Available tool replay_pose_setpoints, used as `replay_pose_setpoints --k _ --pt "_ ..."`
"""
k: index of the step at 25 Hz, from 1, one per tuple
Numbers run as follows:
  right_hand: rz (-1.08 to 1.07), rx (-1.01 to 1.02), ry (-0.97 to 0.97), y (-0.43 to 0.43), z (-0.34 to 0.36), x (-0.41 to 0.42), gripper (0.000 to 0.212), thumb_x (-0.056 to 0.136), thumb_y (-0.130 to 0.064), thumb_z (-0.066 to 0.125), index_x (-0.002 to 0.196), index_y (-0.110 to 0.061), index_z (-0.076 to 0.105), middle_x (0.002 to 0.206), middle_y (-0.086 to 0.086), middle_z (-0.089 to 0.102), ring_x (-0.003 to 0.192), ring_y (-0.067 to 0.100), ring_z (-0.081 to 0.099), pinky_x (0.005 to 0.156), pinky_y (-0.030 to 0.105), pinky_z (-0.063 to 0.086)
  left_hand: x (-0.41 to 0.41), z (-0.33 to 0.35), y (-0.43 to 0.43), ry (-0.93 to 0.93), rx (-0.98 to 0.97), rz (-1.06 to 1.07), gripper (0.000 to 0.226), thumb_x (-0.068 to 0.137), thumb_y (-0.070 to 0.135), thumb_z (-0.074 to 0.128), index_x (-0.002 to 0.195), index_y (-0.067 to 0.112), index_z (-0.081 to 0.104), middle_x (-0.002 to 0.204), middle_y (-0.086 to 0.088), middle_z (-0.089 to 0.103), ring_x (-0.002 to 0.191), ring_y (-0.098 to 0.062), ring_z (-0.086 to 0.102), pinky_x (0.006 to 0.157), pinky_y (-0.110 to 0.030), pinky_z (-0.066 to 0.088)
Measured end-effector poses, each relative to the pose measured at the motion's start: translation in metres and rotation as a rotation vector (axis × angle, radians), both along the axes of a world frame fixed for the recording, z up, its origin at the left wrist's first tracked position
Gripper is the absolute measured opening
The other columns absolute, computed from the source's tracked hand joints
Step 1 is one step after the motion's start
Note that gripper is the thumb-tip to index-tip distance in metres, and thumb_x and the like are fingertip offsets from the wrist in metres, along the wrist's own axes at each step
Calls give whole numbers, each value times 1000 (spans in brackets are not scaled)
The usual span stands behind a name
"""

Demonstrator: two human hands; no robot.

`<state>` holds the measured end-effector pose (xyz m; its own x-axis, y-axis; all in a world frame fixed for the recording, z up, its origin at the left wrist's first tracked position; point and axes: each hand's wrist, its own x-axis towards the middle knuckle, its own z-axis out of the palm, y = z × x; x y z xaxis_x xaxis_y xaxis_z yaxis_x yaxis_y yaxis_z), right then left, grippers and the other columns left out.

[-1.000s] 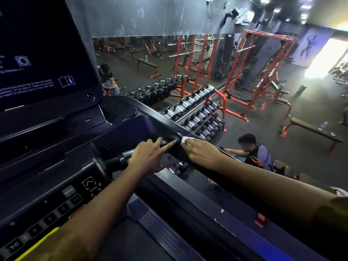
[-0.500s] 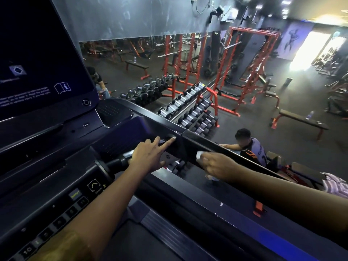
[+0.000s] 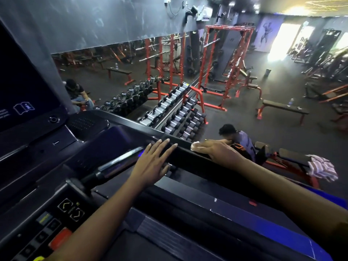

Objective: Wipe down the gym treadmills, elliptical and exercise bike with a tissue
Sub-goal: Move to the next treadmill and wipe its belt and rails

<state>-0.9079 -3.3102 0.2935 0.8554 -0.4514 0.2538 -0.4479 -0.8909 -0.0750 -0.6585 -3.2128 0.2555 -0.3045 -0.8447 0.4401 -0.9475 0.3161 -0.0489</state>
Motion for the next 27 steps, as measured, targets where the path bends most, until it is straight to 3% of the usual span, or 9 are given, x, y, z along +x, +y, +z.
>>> replay_pose_setpoints --k 4,7,9,11,16,22,27 --pt "-95 -9 -28 22 -12 -70 33 94 -16 50 125 -16 60 131 -2 57 119 27 54 100 47 44 -48 1 -20 -11 27 -127 67 83 48 40 144 23 30 144 -10 46 131 -29 46 102 -49 40" --pt "-136 -4 -90 48 -10 -116 34 90 -15 59 123 -15 62 133 -8 52 126 17 46 106 29 37 -84 -3 -36 -63 76 -213 69 85 56 39 146 26 28 145 -8 44 134 -30 42 108 -50 34" --pt "-197 -9 -165 61 -3 -128 42 79 -4 71 119 -15 65 128 -3 57 123 11 47 101 30 43 -97 -10 -43 -64 96 -228 70 85 62 38 145 28 29 143 -7 47 134 -31 42 111 -51 28" --pt "-289 -49 -241 62 -5 -116 46 72 7 73 113 -13 68 120 3 64 117 19 55 97 32 46 -99 -18 -46 -25 95 -220 71 84 66 39 144 30 31 141 -5 49 133 -29 42 110 -48 22" --pt "-342 -49 -243 60 -26 -54 41 70 3 65 109 -8 69 113 7 67 106 25 63 87 39 53 -95 -23 -49 37 77 -268 73 81 70 40 142 30 36 138 -3 51 131 -26 42 108 -46 21" --pt "-667 -120 -253 105 -31 -106 66 58 20 68 117 -9 65 120 6 64 109 24 61 90 34 49 -93 -24 -48 40 88 -293 78 79 72 39 143 28 38 141 -5 48 133 -30 42 111 -49 14" --pt "-924 -178 -282 145 -38 -141 68 57 27 65 116 -6 65 118 8 64 108 24 61 84 38 54 -123 -19 -44 -8 34 -413 71 84 64 39 143 25 40 142 -6 48 135 -29 38 111 -52 15"
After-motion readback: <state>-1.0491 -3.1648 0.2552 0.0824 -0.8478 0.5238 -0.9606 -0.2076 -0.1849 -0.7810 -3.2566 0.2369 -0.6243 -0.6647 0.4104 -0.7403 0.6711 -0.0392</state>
